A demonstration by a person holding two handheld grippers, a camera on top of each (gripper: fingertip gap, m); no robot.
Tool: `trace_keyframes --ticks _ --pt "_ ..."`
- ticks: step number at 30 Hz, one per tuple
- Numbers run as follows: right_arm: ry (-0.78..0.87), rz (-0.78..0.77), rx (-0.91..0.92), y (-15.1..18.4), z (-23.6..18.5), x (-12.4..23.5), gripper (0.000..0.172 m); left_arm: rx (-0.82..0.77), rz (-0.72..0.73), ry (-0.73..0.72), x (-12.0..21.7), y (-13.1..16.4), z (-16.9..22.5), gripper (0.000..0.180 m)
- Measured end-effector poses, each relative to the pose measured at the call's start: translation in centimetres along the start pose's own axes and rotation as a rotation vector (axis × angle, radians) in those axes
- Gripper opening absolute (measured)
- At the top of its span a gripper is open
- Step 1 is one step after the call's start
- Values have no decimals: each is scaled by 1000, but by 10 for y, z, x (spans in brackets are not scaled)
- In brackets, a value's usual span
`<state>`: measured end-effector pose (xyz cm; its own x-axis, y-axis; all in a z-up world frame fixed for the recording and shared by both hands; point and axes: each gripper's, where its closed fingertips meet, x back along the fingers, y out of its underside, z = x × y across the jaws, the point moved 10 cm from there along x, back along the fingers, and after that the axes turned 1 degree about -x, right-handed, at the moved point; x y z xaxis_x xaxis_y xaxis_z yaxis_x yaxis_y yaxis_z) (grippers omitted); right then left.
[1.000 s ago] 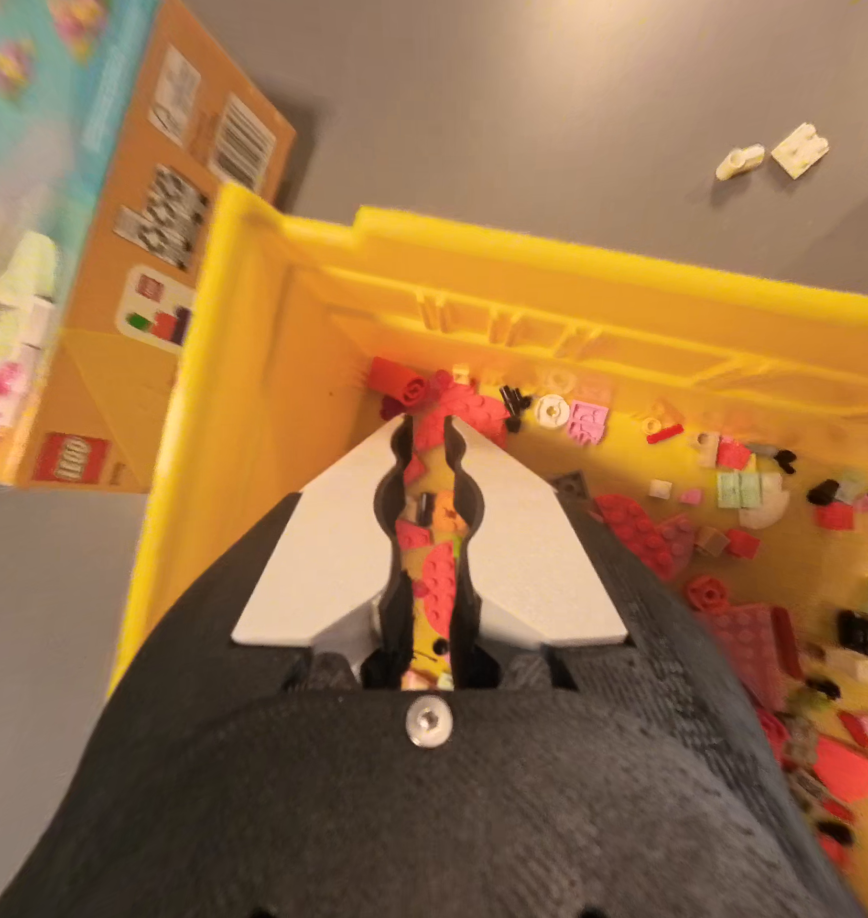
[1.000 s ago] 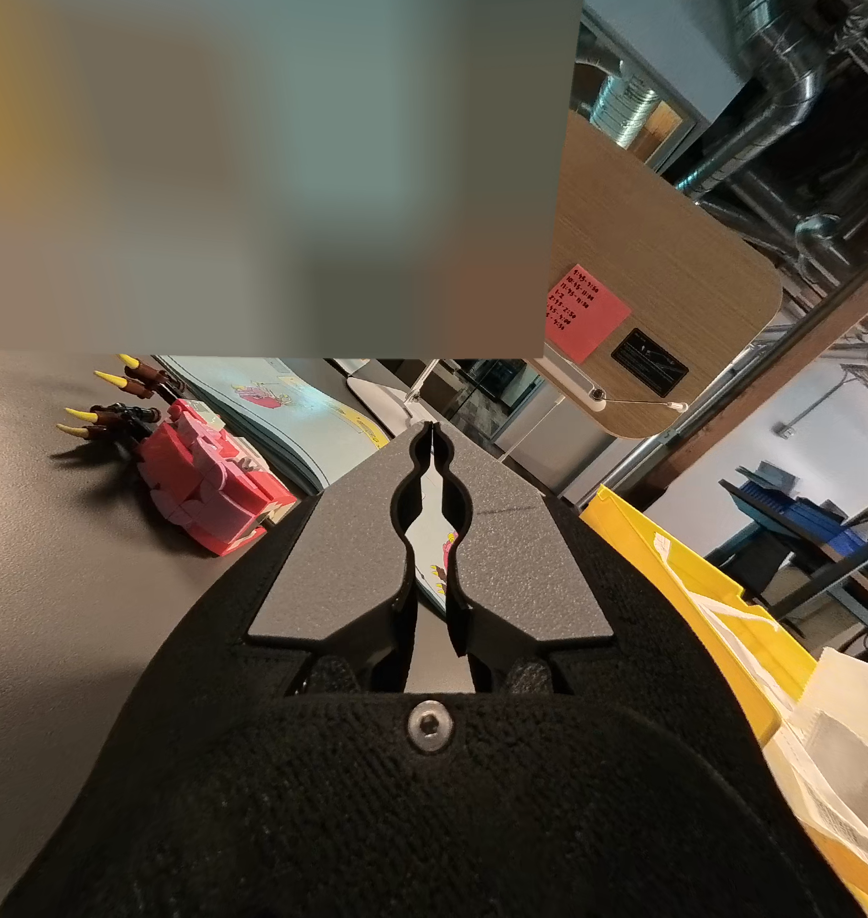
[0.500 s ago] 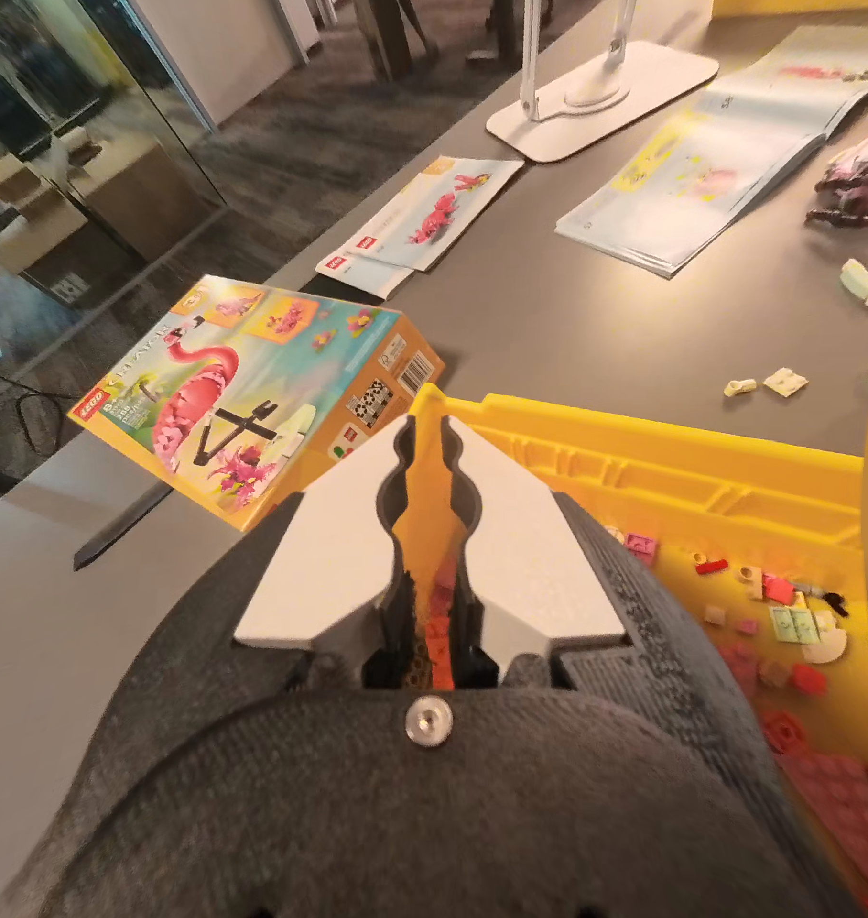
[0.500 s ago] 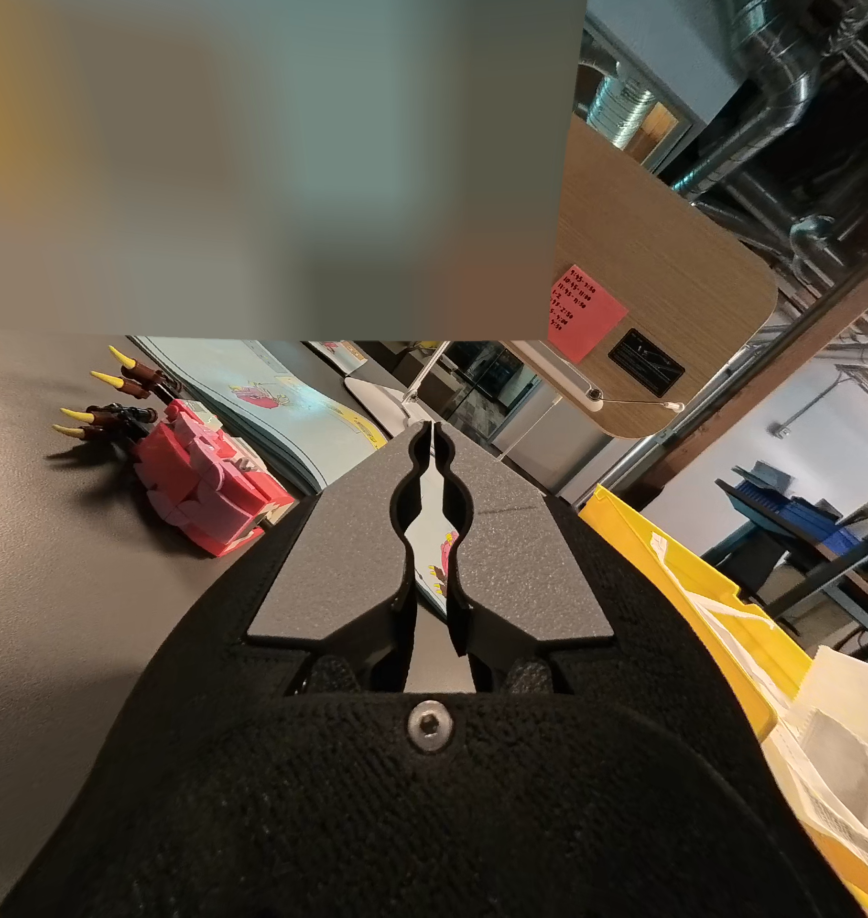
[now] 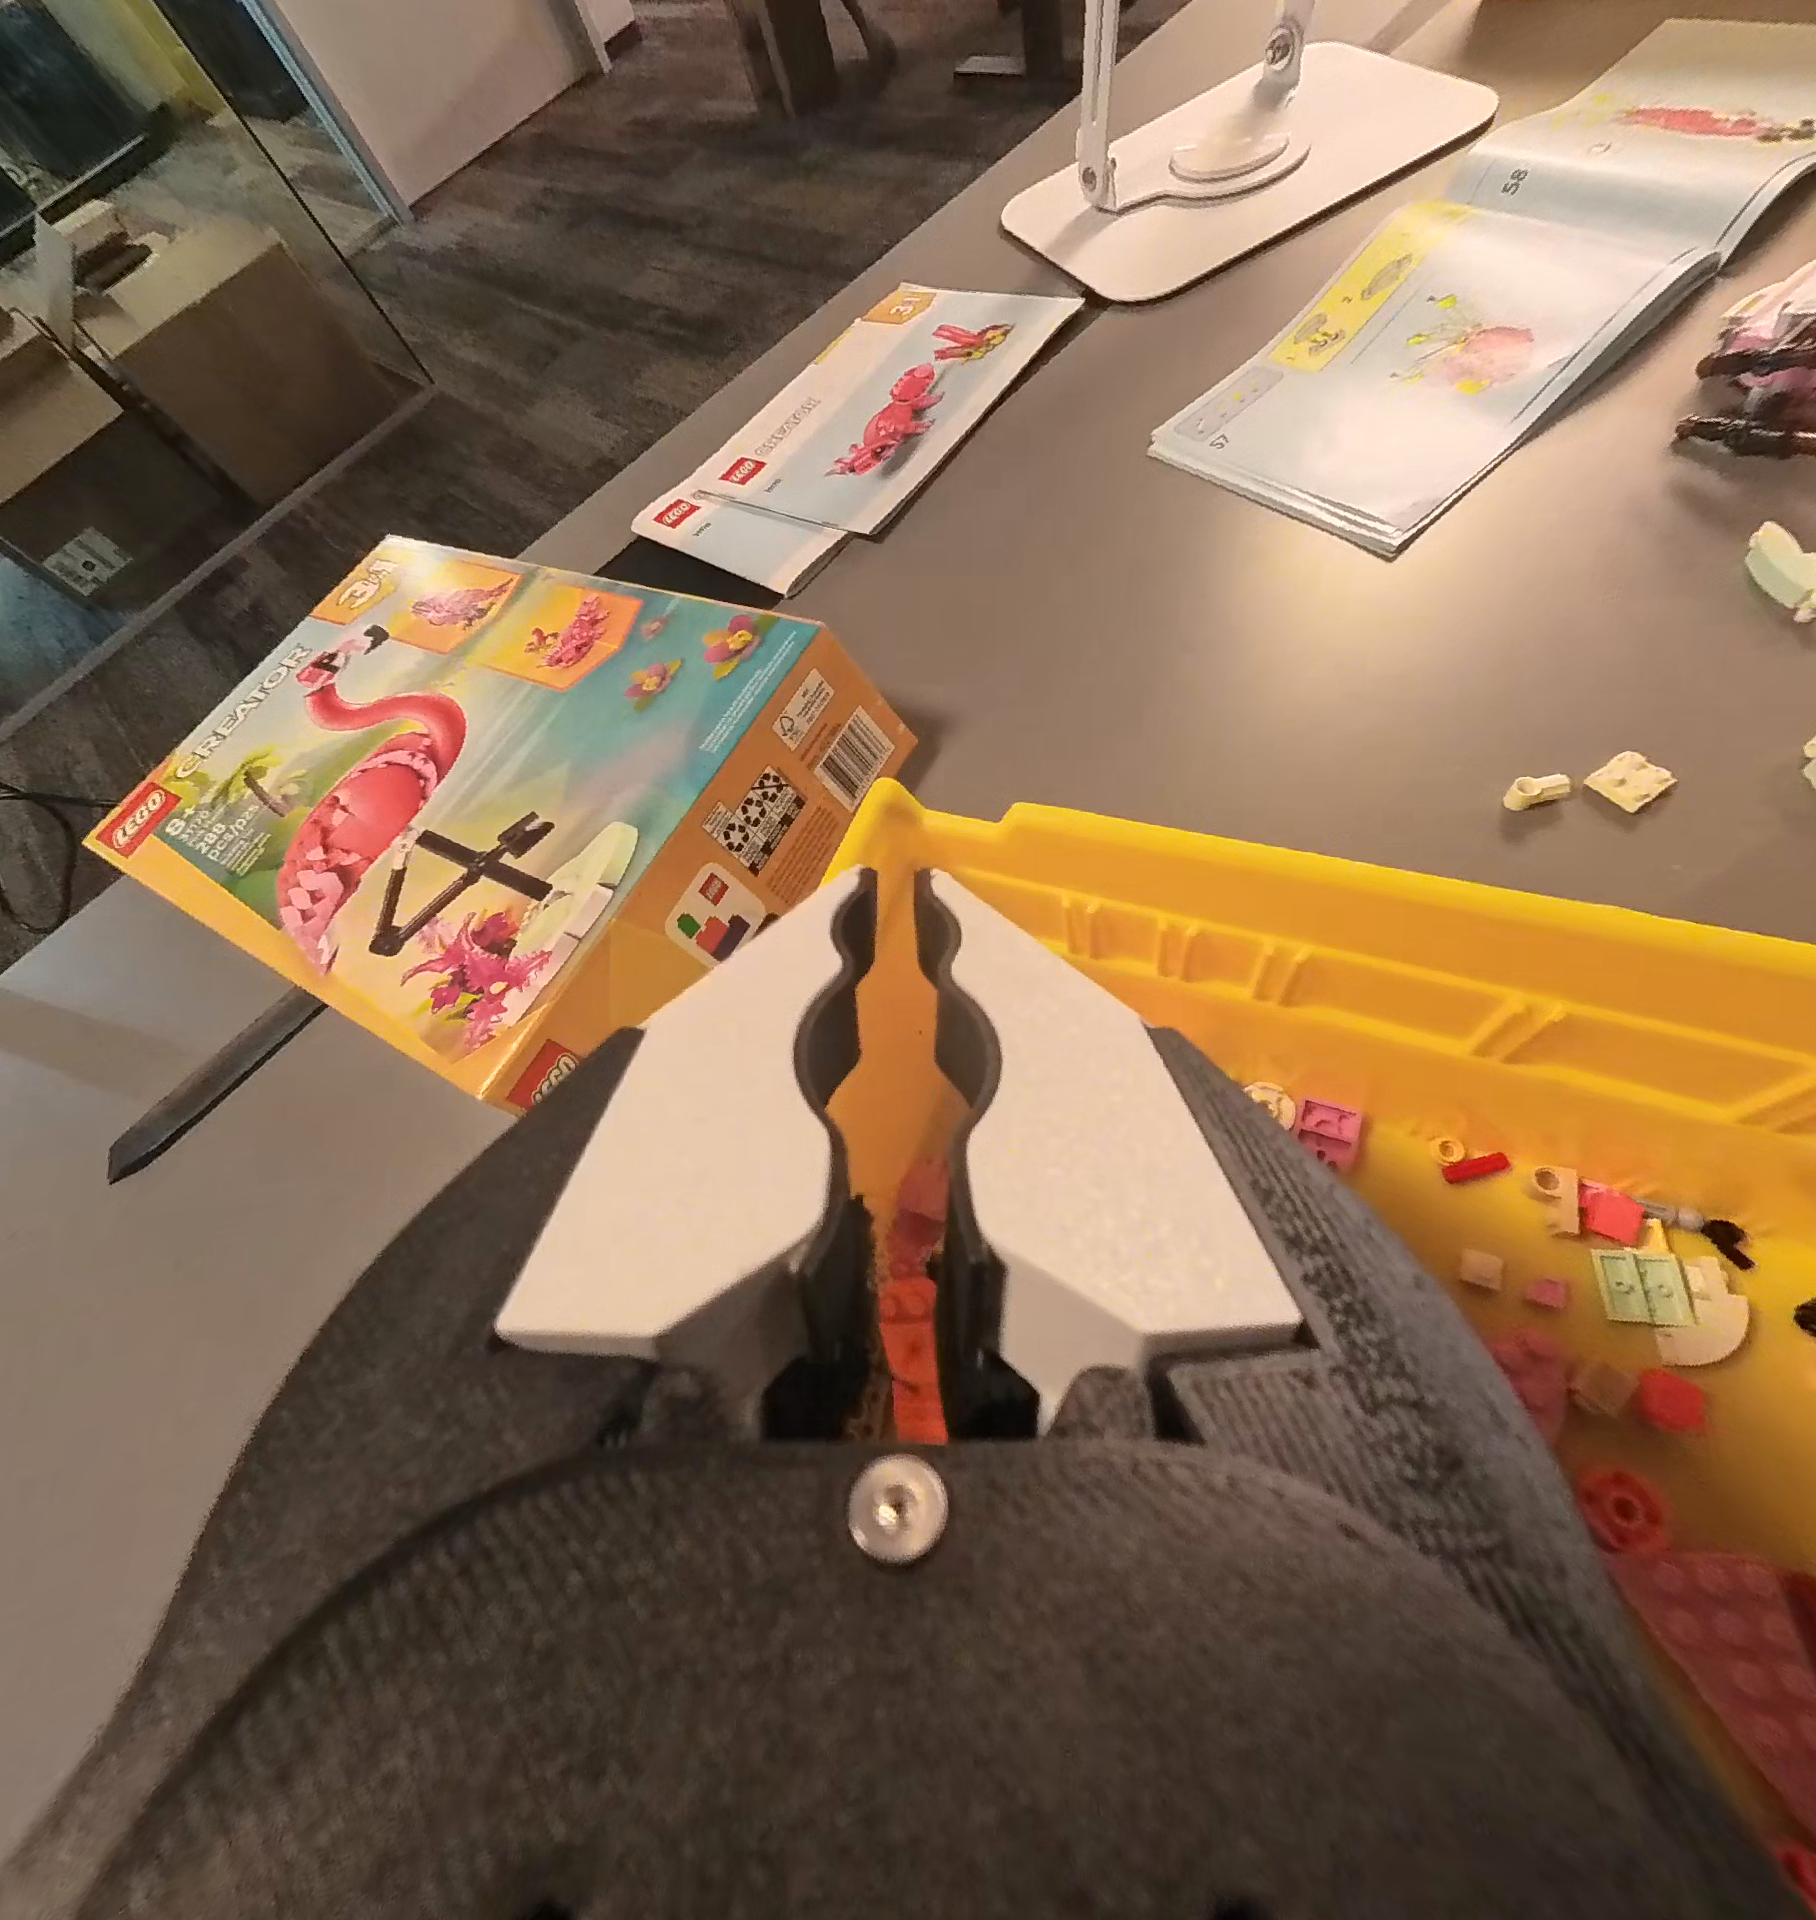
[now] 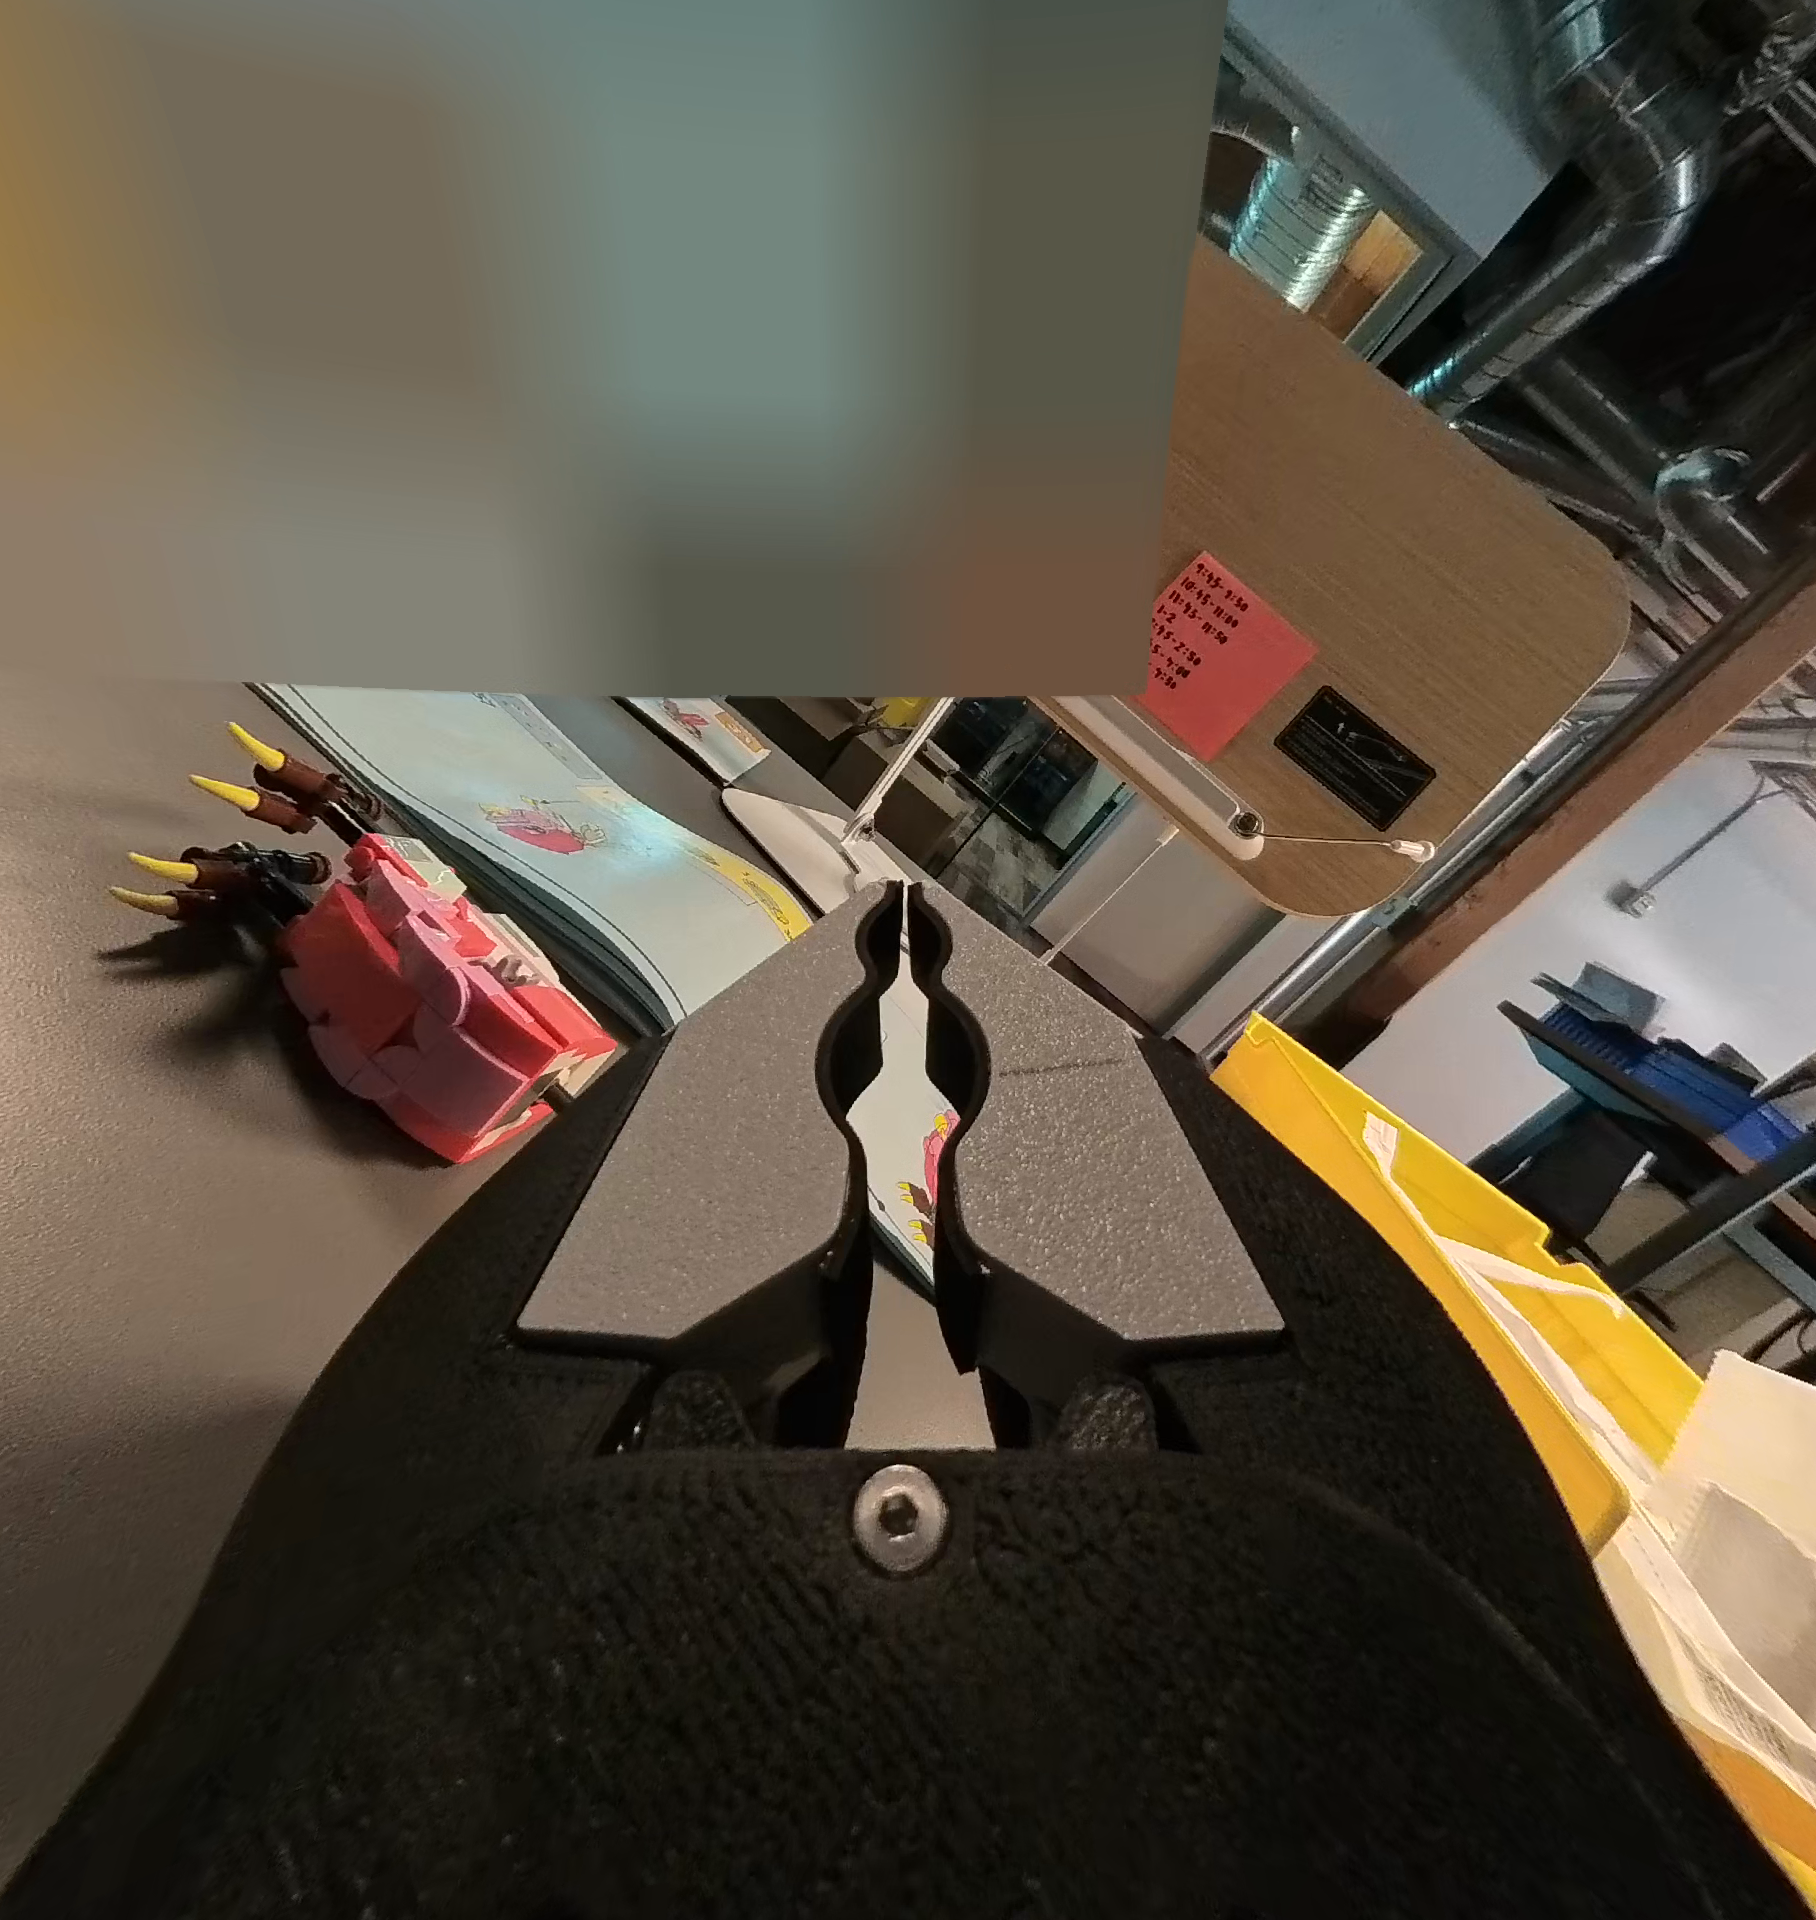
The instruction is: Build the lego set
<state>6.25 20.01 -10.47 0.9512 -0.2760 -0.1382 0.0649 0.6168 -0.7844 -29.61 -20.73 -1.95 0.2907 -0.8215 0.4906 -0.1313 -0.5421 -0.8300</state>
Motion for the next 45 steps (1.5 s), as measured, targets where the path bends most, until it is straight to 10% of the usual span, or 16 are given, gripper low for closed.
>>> trace_keyframes --ticks 11,19,38,45 --pt "-2 -2 0 0 0 0 0 10 -32 10 -3 2 0 6" --pt "-3 -3 -1 0 -1 0 0 239 -458 99 -29 41 -6 6" --pt "-21 6 -5 -1 -2 0 0 378 -785 -4 -34 65 -4 20" --pt "-24 6 -9 -1 -2 0 0 455 -646 262 -35 56 9 6"
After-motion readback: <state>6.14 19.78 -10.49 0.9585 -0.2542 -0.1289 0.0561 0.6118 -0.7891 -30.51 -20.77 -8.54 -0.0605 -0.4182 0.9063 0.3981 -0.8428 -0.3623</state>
